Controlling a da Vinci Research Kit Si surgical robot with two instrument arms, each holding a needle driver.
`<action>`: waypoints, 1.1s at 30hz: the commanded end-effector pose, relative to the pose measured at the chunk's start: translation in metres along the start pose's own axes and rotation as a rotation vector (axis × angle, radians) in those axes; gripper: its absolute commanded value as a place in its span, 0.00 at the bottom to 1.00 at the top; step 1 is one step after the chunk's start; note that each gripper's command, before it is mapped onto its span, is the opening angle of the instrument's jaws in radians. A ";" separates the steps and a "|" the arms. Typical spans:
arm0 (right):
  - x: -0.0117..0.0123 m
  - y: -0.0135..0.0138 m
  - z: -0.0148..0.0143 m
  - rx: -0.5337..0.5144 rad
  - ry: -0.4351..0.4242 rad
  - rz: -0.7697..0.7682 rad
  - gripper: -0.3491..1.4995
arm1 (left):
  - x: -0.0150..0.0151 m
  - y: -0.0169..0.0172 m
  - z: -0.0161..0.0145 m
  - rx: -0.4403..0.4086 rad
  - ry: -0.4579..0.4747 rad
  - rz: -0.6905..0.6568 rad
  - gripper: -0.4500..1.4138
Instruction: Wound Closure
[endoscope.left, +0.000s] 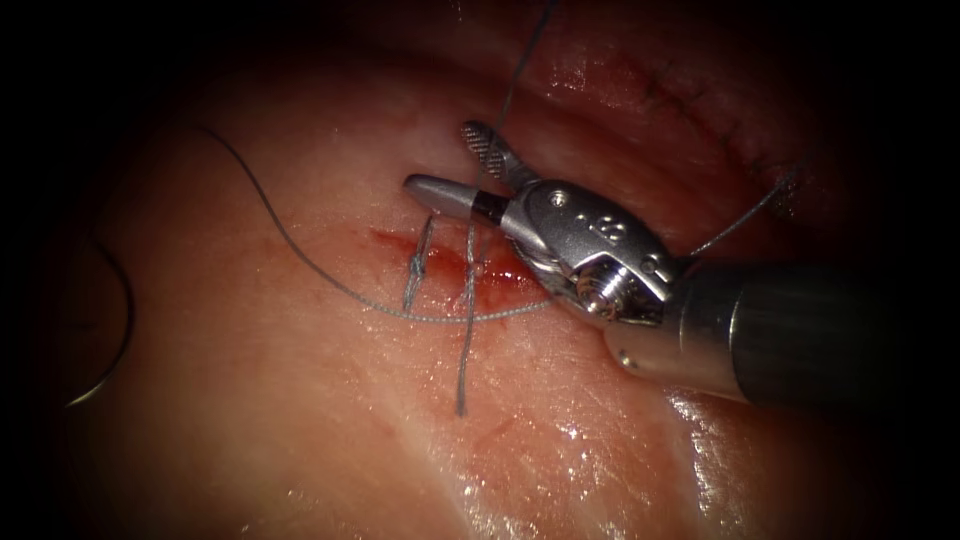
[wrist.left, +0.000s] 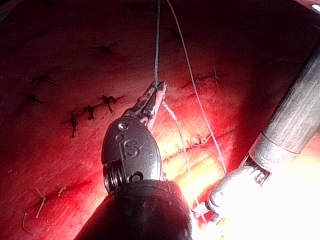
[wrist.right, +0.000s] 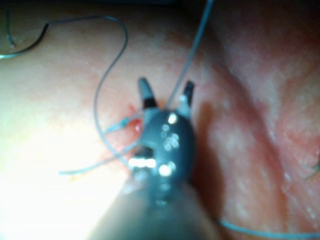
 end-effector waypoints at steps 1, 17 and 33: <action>-0.0005 -0.0001 0.0009 0.003 0.000 0.001 0.96 | -0.0005 -0.0002 0.0004 -0.004 0.000 -0.002 0.00; -0.0018 -0.0013 0.0024 0.017 0.003 -0.009 0.97 | 0.0008 0.0007 0.0014 -0.026 0.013 0.002 0.00; -0.0023 -0.0021 0.0024 0.051 0.003 -0.016 0.63 | 0.0007 0.0010 0.0017 -0.033 0.013 0.005 0.00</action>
